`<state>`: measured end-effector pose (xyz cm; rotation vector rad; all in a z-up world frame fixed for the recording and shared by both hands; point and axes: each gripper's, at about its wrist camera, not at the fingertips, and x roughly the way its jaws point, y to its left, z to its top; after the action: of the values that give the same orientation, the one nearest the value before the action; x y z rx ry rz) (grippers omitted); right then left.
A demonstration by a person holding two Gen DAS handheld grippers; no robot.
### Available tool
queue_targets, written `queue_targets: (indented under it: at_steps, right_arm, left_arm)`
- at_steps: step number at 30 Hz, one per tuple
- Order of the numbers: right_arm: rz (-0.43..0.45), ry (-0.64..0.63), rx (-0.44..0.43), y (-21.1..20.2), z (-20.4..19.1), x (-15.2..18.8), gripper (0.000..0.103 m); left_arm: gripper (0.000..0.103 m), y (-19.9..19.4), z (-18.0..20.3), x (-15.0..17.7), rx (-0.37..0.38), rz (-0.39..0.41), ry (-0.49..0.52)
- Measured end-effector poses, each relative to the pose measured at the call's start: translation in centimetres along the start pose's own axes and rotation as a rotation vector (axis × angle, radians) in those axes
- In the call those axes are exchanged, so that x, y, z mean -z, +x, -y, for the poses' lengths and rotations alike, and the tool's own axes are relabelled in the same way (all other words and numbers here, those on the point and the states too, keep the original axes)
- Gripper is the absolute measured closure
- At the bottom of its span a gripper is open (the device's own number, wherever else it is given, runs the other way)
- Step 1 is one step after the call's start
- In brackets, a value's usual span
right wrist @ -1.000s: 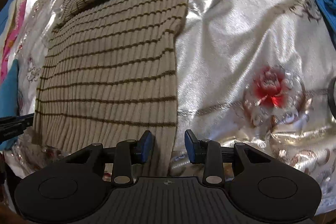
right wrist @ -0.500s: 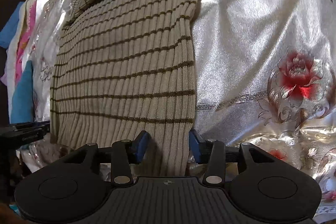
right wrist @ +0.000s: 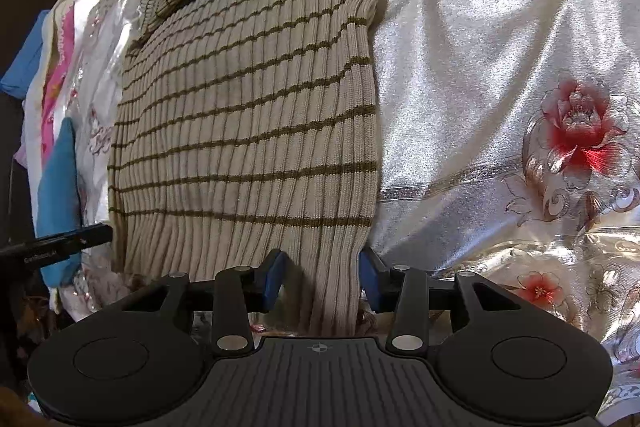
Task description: Fold small clothes
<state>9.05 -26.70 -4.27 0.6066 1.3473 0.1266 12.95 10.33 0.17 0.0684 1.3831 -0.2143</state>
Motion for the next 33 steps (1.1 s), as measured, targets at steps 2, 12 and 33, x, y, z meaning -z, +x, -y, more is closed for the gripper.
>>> queue_targets:
  at_steps: [2,12,33]
  right_arm:
    - [-0.004,-0.003,0.000,0.1,0.0,0.0,0.061]
    - [-0.009,0.001,-0.011,-0.1,0.2,-0.1,0.061]
    - [0.304,0.384,-0.506,-5.7,1.8,-7.3,0.095]
  left_arm:
    - [0.070,1.0,0.0,-0.1,-0.008,-0.023,-0.020]
    - [0.065,0.7,0.7,-1.0,-0.030,-0.032,-0.009]
    - [0.090,-1.4,-5.1,-11.3,0.400,0.143,-0.390]
